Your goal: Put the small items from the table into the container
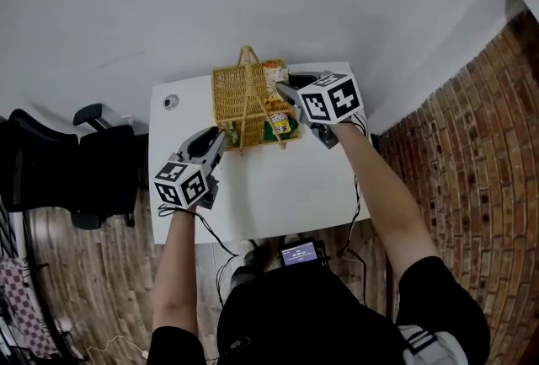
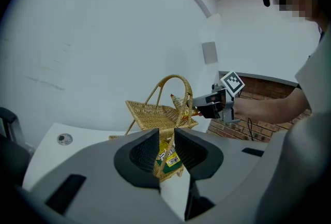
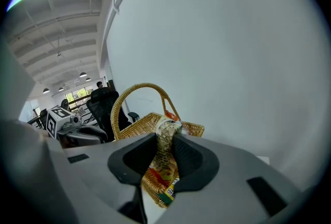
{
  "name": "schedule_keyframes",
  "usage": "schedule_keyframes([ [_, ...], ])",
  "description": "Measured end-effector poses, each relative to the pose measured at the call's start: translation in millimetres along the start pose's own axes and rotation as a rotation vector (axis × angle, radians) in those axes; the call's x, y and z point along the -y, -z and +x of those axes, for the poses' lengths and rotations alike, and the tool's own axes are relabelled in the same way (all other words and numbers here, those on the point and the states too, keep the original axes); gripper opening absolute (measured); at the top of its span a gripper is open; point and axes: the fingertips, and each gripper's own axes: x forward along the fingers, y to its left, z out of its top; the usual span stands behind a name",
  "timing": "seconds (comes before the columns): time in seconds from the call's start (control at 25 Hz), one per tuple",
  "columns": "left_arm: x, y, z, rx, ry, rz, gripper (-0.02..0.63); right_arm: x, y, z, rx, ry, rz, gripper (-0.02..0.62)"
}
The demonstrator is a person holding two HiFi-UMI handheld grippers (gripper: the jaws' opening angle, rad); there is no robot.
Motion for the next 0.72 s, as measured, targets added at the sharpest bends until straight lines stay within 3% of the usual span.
schedule_keyframes([
  [0.4,-11,4,-1,-0.009,-0.013,-0.01,0.095,-7,7,28,-0.089,-0.029,-0.039,0.112],
  [0.72,-15,6,2,-0.017,-0.012,-0.012,0.095,-6,13,38,-0.181,-0.005,-0.098,0.113],
])
